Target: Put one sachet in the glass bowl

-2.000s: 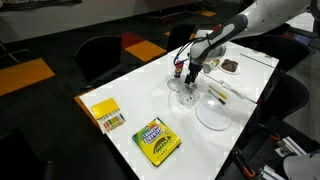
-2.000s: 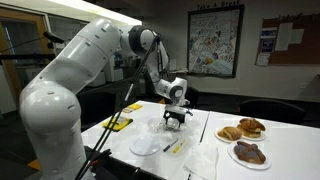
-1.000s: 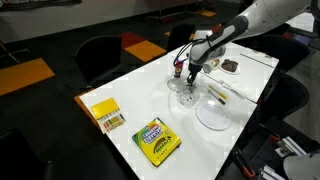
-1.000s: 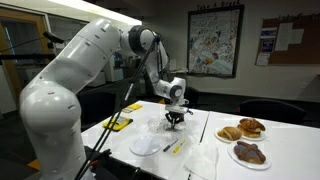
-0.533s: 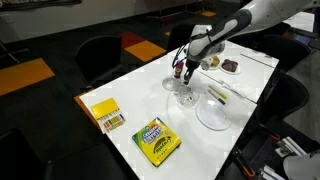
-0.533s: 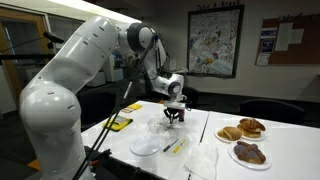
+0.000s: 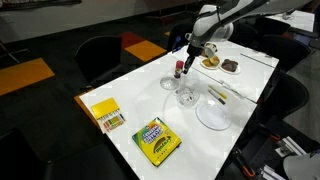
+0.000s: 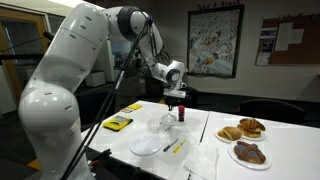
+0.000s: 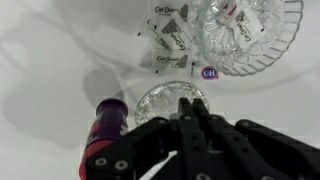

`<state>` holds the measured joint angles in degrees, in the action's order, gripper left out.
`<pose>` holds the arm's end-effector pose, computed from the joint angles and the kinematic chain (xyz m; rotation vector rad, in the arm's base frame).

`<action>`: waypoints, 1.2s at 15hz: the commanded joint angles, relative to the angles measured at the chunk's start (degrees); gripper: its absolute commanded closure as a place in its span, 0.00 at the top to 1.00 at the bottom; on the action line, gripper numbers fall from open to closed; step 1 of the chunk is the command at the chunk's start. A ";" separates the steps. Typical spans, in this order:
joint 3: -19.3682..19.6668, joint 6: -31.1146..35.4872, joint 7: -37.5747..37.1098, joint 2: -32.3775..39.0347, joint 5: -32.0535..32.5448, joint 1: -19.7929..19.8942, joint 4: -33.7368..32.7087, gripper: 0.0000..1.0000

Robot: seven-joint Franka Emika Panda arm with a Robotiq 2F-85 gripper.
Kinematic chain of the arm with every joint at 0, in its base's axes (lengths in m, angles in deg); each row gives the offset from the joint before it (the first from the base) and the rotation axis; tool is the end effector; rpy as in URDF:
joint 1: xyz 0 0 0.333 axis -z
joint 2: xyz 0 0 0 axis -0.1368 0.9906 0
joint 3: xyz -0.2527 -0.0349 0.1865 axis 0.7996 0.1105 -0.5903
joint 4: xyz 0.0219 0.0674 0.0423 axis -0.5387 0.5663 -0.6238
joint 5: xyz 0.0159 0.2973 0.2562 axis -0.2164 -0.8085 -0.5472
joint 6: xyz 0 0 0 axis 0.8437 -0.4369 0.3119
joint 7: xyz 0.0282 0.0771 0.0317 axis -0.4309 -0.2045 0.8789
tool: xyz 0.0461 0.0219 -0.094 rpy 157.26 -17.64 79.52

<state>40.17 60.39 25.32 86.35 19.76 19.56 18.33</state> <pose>0.6492 -0.0214 0.2271 -2.8927 -0.7028 -0.0936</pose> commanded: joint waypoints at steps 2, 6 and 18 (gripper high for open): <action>-3.46 -3.86 9.66 -7.09 -7.63 2.88 5.71 0.02; -2.96 -8.19 17.08 -11.66 -13.12 1.83 9.87 0.02; 3.07 1.28 25.49 -10.77 -4.18 -3.55 22.31 0.02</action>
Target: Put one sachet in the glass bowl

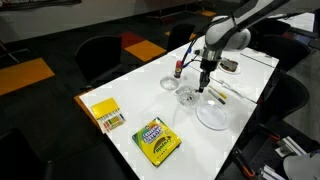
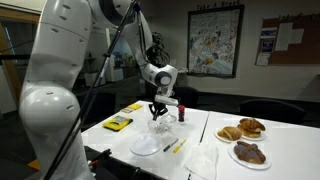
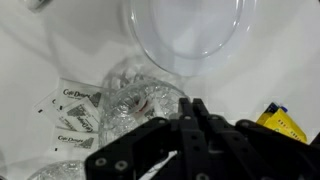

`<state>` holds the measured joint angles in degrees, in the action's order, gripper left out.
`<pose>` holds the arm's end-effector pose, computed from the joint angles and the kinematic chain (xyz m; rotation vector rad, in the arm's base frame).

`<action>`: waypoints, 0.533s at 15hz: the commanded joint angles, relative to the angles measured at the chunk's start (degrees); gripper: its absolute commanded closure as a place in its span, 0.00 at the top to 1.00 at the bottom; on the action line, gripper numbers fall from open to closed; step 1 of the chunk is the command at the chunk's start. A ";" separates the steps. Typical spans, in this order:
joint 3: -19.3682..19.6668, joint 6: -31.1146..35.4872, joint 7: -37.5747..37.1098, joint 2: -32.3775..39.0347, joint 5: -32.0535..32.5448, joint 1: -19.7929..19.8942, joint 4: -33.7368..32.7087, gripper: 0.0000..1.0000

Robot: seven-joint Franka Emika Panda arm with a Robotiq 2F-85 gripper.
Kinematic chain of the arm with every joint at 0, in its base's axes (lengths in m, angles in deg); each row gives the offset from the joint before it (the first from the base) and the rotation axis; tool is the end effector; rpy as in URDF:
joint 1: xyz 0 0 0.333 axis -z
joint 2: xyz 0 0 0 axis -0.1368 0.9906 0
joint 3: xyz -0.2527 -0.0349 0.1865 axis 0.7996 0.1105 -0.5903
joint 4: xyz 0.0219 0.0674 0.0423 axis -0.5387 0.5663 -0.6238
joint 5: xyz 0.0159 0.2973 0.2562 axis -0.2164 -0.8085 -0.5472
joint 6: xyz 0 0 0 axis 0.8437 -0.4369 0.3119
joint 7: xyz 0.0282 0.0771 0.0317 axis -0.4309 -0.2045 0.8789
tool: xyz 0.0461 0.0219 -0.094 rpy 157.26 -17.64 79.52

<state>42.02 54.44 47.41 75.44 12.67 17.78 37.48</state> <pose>0.5386 -0.0059 0.2038 -2.6144 -1.0894 0.1546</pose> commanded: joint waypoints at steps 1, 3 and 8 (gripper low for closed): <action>1.46 10.39 3.86 0.44 5.03 -2.29 3.87 0.32; 1.19 15.32 4.89 0.82 7.42 -2.42 5.04 0.40; -0.78 17.67 7.65 0.62 6.20 -0.82 6.01 0.74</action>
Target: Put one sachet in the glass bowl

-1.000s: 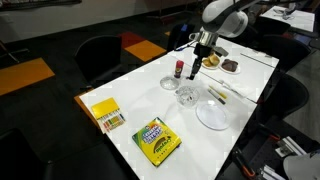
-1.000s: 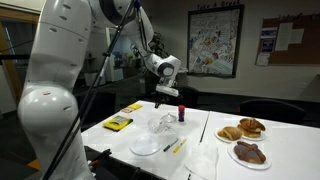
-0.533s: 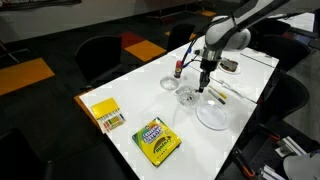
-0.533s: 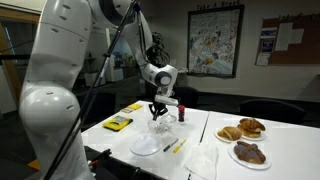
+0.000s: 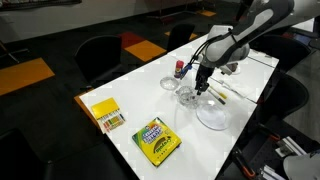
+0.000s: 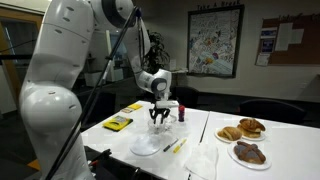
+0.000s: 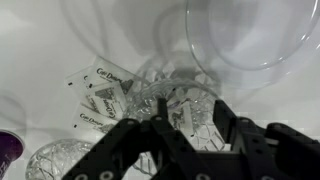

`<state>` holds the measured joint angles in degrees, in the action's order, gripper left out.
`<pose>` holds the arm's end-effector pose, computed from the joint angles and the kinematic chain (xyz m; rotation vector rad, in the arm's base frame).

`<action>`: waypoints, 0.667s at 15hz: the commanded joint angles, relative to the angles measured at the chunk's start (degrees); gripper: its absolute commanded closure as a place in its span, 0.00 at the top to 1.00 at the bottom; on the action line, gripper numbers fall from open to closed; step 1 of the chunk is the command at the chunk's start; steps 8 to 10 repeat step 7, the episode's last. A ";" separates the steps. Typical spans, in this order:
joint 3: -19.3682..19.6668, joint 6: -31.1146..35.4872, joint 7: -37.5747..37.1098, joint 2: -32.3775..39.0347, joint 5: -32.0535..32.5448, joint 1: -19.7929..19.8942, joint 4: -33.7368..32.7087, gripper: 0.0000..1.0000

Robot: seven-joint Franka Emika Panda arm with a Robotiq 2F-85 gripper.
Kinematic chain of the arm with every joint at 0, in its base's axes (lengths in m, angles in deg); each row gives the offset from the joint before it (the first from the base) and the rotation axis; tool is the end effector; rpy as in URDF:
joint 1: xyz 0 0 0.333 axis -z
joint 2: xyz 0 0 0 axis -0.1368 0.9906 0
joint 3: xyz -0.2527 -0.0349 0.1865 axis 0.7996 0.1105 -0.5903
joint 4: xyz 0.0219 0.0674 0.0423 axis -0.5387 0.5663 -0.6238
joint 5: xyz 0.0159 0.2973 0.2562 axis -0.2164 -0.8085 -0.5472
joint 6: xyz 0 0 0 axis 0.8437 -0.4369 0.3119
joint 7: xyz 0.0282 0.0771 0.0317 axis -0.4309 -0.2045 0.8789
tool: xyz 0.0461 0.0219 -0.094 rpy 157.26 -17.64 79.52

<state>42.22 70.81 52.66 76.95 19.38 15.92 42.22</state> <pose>0.5349 0.0034 0.1808 -2.6524 -1.4145 -0.0059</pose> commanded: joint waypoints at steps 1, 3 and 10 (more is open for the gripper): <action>-0.88 0.60 2.32 -1.74 -0.40 1.00 1.17 0.81; -1.17 -0.71 2.82 -3.27 -0.97 1.34 0.84 0.95; -0.59 -5.92 2.78 -6.87 -2.60 1.40 -0.24 1.00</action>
